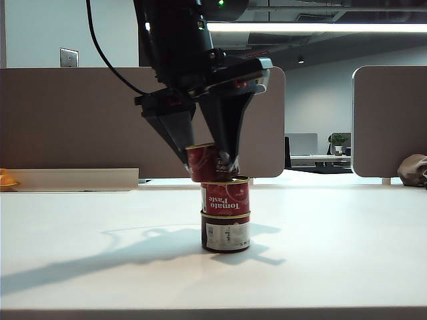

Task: Pick up the cans one by one and stack them together.

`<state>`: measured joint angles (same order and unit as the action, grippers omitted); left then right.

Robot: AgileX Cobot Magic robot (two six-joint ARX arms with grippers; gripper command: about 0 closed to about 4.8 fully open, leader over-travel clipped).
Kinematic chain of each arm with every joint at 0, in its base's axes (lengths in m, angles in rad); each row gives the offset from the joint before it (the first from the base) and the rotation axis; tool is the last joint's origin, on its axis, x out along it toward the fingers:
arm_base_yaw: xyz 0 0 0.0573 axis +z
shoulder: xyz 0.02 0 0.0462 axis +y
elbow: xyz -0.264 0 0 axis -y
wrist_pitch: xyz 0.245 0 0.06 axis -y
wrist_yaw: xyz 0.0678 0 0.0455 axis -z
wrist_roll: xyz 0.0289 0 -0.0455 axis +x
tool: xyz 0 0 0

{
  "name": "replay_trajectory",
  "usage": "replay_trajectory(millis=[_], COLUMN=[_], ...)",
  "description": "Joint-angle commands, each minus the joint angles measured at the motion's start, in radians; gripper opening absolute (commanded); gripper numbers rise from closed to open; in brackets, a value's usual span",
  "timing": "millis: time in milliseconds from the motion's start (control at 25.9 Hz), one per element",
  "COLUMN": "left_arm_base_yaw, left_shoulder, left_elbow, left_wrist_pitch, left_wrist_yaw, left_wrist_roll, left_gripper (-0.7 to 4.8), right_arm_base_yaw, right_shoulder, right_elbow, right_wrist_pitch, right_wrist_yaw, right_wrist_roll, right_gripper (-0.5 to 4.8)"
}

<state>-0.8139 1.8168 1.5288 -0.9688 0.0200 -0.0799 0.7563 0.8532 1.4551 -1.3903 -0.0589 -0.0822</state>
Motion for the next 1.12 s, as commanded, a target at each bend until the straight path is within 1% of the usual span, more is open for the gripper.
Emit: replay_trajectory(millis=[39, 424, 849, 1119], left_arm_base_yaw=[-0.003, -0.005, -0.004, -0.005], left_shoulder=[-0.002, -0.002, 0.004, 0.037], left_elbow=[0.003, 0.006, 0.055, 0.055], left_wrist_pitch=[0.043, 0.068, 0.064, -0.003], left_wrist_yaw=[0.01, 0.01, 0.009, -0.032], left_wrist_roll=[0.001, 0.002, 0.008, 0.041], left_gripper=[1.75, 1.75, 1.75, 1.75], right_arm_base_yaw=[0.0, 0.0, 0.0, 0.0], right_shoulder=[-0.01, -0.01, -0.01, -0.01], right_elbow=[0.004, 0.003, 0.003, 0.003], right_wrist_pitch=[0.005, 0.005, 0.005, 0.005], right_wrist_yaw=[0.001, 0.001, 0.001, 0.001], right_wrist_roll=[0.005, 0.005, 0.005, 0.005], right_gripper=[-0.05, -0.05, -0.05, -0.05])
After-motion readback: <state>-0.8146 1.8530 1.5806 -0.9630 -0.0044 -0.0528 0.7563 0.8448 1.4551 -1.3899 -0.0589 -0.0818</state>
